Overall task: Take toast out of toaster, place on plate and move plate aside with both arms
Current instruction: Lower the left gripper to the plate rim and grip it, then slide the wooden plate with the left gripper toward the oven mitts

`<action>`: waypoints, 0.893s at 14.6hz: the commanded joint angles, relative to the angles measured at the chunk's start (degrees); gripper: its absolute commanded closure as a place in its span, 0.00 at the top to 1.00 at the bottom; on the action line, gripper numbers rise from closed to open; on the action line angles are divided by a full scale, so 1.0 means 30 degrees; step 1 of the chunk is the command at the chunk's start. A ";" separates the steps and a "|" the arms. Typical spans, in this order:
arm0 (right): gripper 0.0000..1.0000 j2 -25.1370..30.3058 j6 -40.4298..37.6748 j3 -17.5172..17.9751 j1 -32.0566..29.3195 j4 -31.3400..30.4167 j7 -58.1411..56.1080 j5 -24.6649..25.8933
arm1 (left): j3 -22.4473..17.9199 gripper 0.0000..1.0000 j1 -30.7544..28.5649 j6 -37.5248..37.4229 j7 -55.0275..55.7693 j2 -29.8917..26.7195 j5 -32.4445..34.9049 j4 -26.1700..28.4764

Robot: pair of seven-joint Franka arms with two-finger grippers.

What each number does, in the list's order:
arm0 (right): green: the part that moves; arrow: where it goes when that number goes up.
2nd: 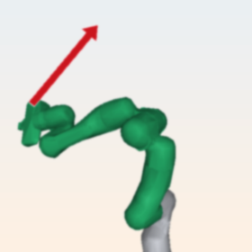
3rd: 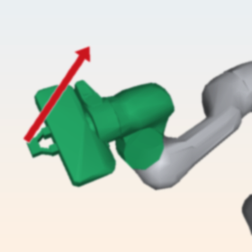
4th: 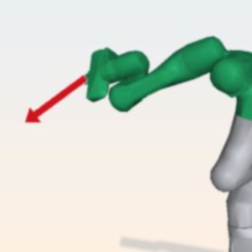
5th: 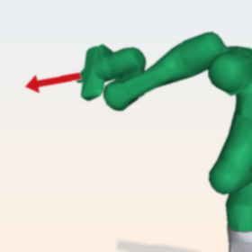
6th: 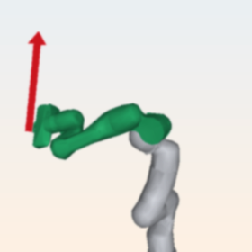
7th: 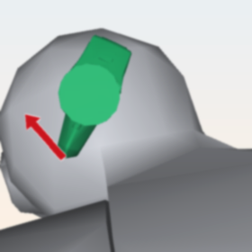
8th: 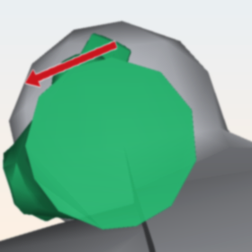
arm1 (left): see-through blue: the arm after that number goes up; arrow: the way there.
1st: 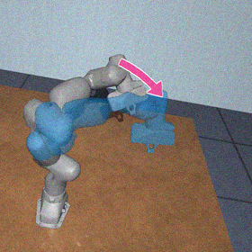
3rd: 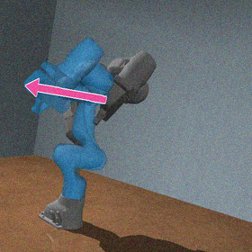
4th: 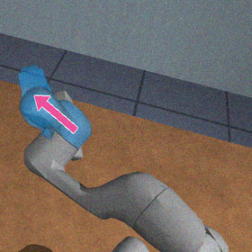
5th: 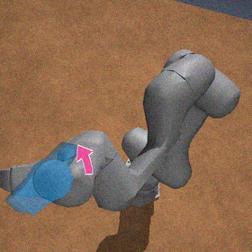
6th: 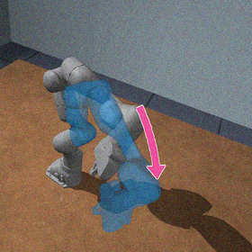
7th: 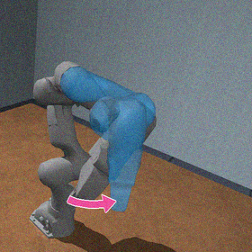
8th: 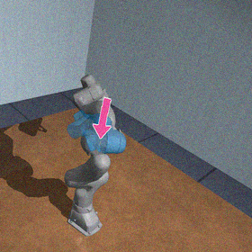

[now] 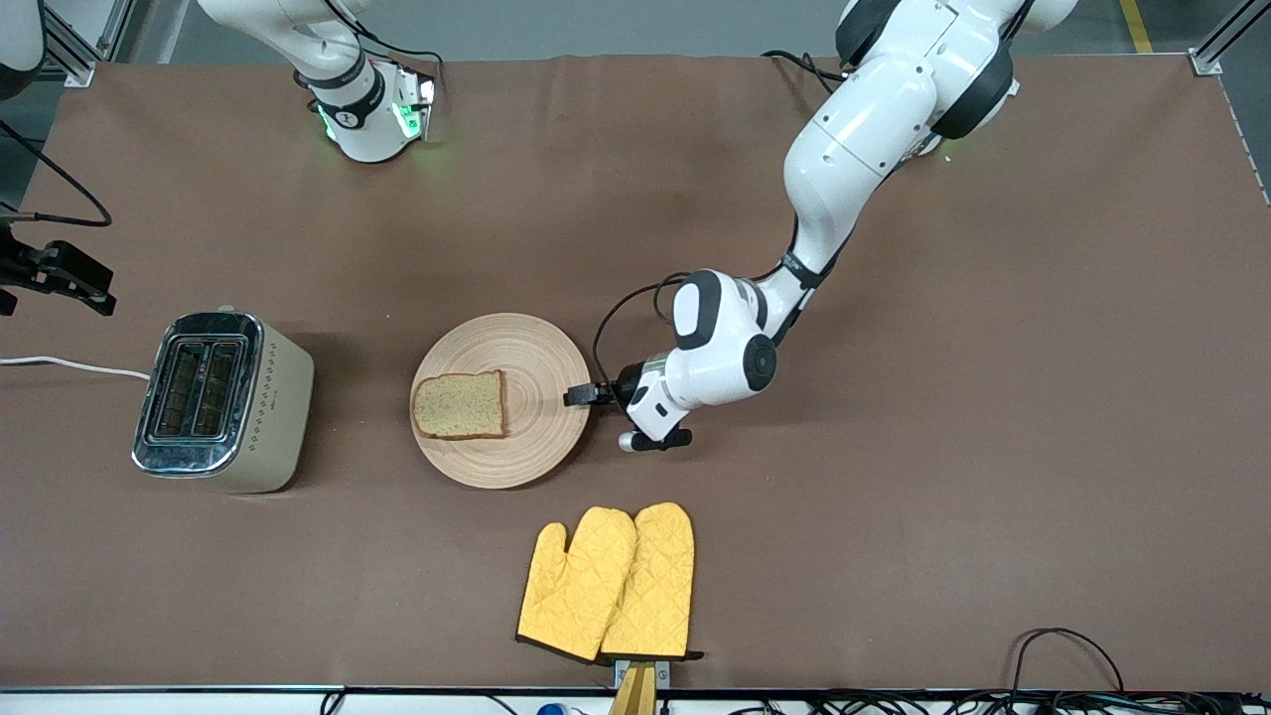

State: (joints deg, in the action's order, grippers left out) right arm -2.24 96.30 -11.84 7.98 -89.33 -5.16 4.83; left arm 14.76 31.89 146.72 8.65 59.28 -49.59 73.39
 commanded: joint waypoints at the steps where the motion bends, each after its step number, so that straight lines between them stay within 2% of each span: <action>1: 1.00 -0.0309 -0.0255 0.0052 -0.0461 0.0392 0.0372 -0.1659 | 0.0207 0.33 0.0121 0.0194 -0.0452 0.0337 -0.0956 -0.0588; 2: 1.00 -0.0309 -0.0256 0.0051 -0.0695 0.0304 0.0373 -0.2219 | 0.0237 0.07 0.0121 0.0223 -0.0481 0.0337 -0.1076 -0.0558; 3: 1.00 -0.0309 -0.0488 0.0051 -0.0727 0.0303 0.0344 -0.2283 | 0.0238 0.00 0.0179 0.0224 -0.0510 0.0308 -0.1078 -0.0529; 6: 1.00 -0.0309 -0.0636 0.0051 -0.0639 0.0332 0.0315 -0.2284 | 0.0208 0.00 0.0006 0.0195 -0.1329 -0.0128 -0.1019 -0.0383; 8: 1.00 -0.0309 -0.0695 0.0051 -0.0610 0.0303 0.0373 -0.2284 | 0.0208 0.00 -0.1103 -0.0707 -0.1273 -0.1674 -0.0815 0.0869; 11: 1.00 -0.0309 -0.0695 0.0081 -0.0610 0.0303 0.0256 -0.2284 | 0.0120 0.00 -0.3326 -0.4186 -0.1679 -0.3788 0.0379 0.1668; 13: 1.00 -0.0280 -0.0841 0.0139 -0.0435 0.0274 0.0314 -0.2284 | 0.0237 0.00 -0.5960 -0.7756 -0.3197 -0.4437 0.1876 0.1523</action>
State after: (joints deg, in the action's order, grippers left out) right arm -2.95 94.90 -11.94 6.64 -89.19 -4.67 -1.37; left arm 14.59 21.69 132.47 3.56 50.94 -46.47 74.28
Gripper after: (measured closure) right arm 0.000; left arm 0.890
